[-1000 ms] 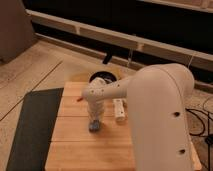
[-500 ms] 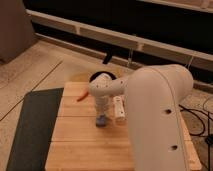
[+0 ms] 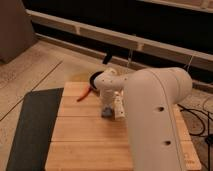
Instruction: Wipe the white sponge on the table
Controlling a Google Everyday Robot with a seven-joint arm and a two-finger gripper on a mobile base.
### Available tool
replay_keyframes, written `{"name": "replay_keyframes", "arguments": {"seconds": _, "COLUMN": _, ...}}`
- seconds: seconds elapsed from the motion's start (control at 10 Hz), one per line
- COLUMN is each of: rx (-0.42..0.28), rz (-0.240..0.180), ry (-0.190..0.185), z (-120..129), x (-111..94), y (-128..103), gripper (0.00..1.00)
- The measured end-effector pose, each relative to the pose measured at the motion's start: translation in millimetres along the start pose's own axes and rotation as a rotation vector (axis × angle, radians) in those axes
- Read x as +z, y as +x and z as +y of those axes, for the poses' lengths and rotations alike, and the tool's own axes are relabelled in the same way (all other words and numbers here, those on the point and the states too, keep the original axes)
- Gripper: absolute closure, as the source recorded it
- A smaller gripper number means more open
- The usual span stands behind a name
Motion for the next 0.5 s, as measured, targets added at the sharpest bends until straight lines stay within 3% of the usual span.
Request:
{"name": "replay_keyframes", "arguments": {"seconds": 0.2, "rx": -0.052, "rz": -0.048, "ry": -0.036, "z": 18.0, "x": -1.6, "y": -22.3, "gripper": 1.00}}
{"name": "replay_keyframes", "arguments": {"seconds": 0.3, "rx": -0.101, "rz": -0.074, "ry": -0.079, "z": 44.0, "x": -1.3, "y": -32.3, "gripper": 1.00}}
{"name": "replay_keyframes", "arguments": {"seconds": 0.5, "rx": -0.154, "rz": -0.094, "ry": -0.126, "z": 74.1, "x": -1.9, "y": -36.1, "gripper": 1.00}}
